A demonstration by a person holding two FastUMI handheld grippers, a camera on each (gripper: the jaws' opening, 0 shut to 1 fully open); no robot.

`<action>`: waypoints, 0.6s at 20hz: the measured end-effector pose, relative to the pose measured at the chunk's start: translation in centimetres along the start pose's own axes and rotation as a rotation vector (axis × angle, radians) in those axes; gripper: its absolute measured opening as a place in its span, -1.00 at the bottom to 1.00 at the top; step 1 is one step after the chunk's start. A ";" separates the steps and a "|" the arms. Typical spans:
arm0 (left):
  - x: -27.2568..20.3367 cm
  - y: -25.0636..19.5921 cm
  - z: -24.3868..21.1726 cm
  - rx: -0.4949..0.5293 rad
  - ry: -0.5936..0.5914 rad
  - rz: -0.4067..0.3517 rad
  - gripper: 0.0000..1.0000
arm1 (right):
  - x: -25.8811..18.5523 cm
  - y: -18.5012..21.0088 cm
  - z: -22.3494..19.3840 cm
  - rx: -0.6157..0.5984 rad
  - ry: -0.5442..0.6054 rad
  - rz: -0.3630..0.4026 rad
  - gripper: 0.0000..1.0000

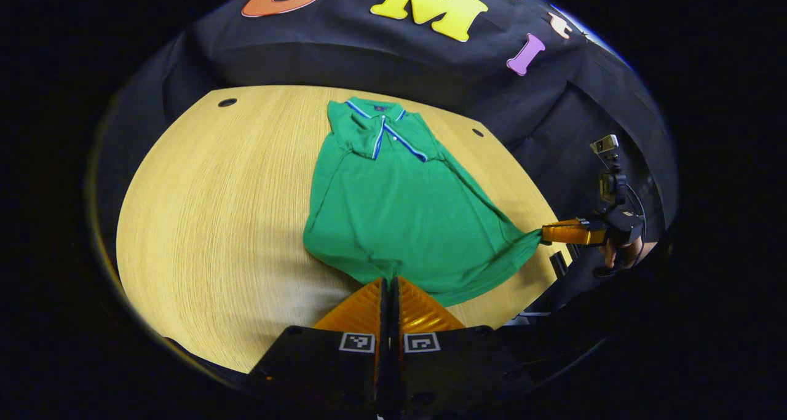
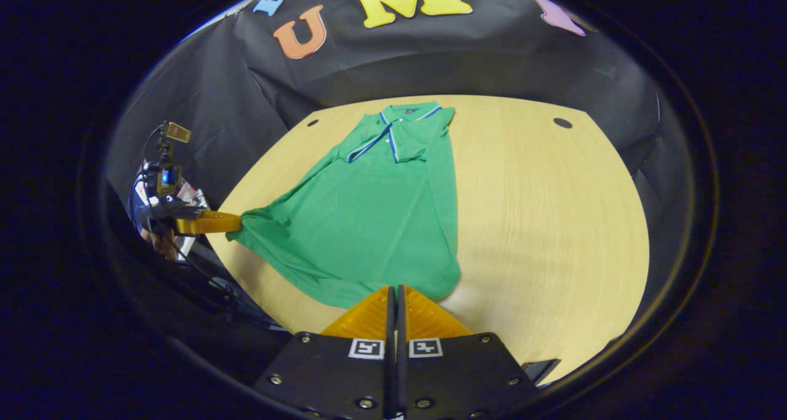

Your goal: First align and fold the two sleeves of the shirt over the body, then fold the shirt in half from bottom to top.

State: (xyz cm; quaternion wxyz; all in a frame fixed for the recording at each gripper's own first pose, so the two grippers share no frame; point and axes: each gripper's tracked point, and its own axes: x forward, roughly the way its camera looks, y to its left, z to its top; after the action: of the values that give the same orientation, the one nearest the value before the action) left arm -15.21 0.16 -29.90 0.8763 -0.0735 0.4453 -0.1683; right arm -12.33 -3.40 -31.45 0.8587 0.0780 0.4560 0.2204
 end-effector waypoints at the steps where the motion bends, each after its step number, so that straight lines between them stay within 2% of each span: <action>1: 0.2 0.0 0.6 0.009 -0.008 0.002 -0.93 | -0.1 -0.1 0.6 -0.005 -0.009 -0.002 -0.99; 12: 0.9 0.7 7.1 0.098 -0.085 0.025 -0.93 | 0.4 -1.7 8.4 0.018 -0.113 -0.008 -0.99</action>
State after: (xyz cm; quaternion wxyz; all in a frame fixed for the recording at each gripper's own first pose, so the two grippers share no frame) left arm -8.85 0.32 -26.52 0.8991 -0.0322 0.3998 -0.1755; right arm -4.71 -4.13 -27.49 0.8833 0.0960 0.4089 0.2081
